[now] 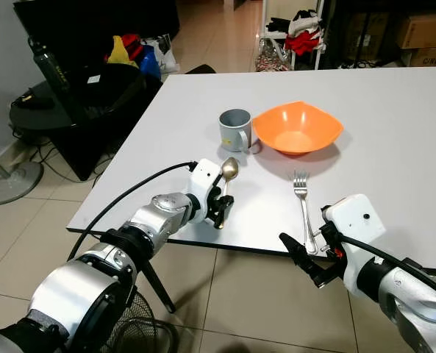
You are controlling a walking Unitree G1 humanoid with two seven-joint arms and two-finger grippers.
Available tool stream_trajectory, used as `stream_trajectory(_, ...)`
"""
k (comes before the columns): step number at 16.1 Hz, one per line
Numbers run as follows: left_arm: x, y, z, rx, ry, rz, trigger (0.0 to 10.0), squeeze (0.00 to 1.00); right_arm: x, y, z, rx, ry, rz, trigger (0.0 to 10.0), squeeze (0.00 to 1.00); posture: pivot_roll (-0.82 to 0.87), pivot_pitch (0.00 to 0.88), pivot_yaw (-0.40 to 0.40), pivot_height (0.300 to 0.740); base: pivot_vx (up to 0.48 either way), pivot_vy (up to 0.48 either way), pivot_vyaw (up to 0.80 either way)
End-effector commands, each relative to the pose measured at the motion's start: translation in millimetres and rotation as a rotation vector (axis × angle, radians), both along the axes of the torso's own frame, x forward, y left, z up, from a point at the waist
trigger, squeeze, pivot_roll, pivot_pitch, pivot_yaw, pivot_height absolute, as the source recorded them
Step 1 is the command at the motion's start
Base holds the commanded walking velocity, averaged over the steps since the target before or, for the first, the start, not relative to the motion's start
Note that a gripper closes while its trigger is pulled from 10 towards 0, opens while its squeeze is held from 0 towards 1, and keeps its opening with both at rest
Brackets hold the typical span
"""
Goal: Setting the table
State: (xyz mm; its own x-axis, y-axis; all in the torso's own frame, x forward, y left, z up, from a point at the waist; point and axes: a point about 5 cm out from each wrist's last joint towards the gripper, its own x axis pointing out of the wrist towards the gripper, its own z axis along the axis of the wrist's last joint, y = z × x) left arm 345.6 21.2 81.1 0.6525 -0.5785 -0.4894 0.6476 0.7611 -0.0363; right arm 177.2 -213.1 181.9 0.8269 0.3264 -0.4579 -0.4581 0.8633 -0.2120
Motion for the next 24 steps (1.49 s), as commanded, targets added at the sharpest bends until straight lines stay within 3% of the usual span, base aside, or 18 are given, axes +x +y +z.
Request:
stream_trajectory(1, -0.5, 11.5, -7, 0.025, 0.030, 0.022, 0.0, 0.00, -0.7, 4.4, 2, 0.001, -0.011, 0.032, 10.0, 0.00, -0.20, 0.000, 0.171, 0.740, 0.000, 0.000, 0.00)
stream_trajectory(8, -2.6, 44.3, -22, 0.007, 0.081, 0.140, 0.0, 0.00, 2.0, 10.5, -2, 0.008, -0.015, 0.058, 10.0, 0.00, -0.16, 0.000, 0.161, 0.740, 0.000, 0.000, 0.00)
stream_trajectory(12, -3.5, 64.1, -27, -0.050, 0.079, 0.342, 0.0, 0.00, 3.1, 13.3, -4, 0.005, -0.017, 0.071, 10.0, 0.00, -0.16, 0.000, 0.157, 0.740, 0.000, 0.000, 0.00)
stream_trajectory(16, -10.0, 65.3, -27, -0.106, 0.082, 0.439, 0.0, 0.00, 3.4, 15.8, -5, 0.003, -0.015, 0.085, 10.0, 0.00, -0.15, 0.000, 0.151, 0.740, 0.000, 0.000, 0.00)
stream_trajectory(20, -17.3, 66.6, -28, -0.069, 0.052, 0.489, 0.0, 0.00, 4.9, 19.8, -7, 0.004, -0.013, 0.104, 10.0, 0.00, -0.13, 0.000, 0.142, 0.740, 0.000, 0.000, 0.00)
stream_trajectory(23, -19.1, 66.9, -24, -0.041, 0.040, 0.457, 0.0, 0.00, 5.2, 21.3, -7, 0.007, -0.010, 0.116, 10.0, 0.00, -0.13, 0.000, 0.141, 0.740, 0.000, 0.000, 0.00)
stream_trajectory(24, -19.3, 67.5, -23, -0.015, 0.023, 0.438, 2.4, 0.00, 5.3, 21.0, -7, 0.007, -0.011, 0.116, 10.0, 0.00, -0.13, 0.000, 0.142, 0.740, 0.000, 0.000, 0.00)
